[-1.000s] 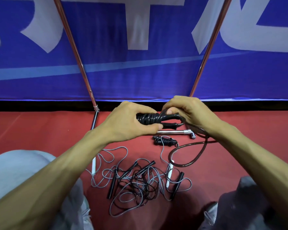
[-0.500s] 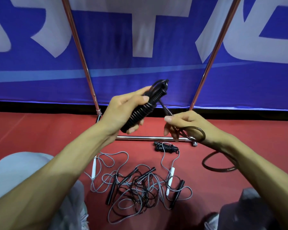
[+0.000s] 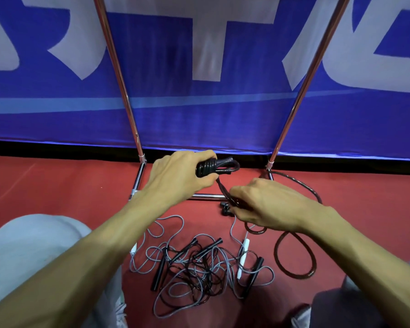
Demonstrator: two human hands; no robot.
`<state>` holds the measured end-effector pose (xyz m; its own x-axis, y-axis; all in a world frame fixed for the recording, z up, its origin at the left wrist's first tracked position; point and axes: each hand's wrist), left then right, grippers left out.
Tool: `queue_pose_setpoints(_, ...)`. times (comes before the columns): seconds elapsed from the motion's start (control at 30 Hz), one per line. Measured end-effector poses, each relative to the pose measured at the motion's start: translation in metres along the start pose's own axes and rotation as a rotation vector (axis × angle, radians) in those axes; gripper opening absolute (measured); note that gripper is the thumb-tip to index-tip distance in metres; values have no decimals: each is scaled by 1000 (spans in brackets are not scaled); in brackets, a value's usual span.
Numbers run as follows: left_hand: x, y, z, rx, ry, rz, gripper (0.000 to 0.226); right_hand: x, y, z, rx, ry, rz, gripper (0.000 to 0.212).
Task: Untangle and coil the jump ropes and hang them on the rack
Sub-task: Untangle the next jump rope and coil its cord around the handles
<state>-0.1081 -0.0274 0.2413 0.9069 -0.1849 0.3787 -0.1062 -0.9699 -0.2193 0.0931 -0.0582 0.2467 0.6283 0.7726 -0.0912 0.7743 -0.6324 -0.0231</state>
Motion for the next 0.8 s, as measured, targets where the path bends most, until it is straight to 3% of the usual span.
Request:
queue_pose_setpoints(0.23, -1, 1, -8, -98, -108, 184, 38, 5, 11, -9, 233, 103, -123, 14)
queue_pose_setpoints(0.43, 3, 7, -7, -122, -176, 259, 33, 12, 7, -7, 285, 191, -168, 31)
queue_pose_setpoints(0.57, 8, 11, -5, -163, -199, 269, 64, 17, 5, -7, 365, 135, -115, 31)
queue_pose_setpoints(0.63, 10, 12, -3, -110, -230, 275, 65, 21, 5, -7, 354, 107, -94, 32)
queue_pose_setpoints(0.8, 15, 16, -4, -69, 16, 251, 51, 34, 8, -9, 409, 23, -31, 36)
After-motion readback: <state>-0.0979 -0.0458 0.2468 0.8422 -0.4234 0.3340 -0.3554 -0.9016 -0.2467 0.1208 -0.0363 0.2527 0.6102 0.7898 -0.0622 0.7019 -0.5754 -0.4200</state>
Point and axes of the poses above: each hand's wrist, its own y-axis away from the middle knuckle, its own z-axis out of the palm, x = y × z, and after that the axes turned 9 degrees about -z, right-handed
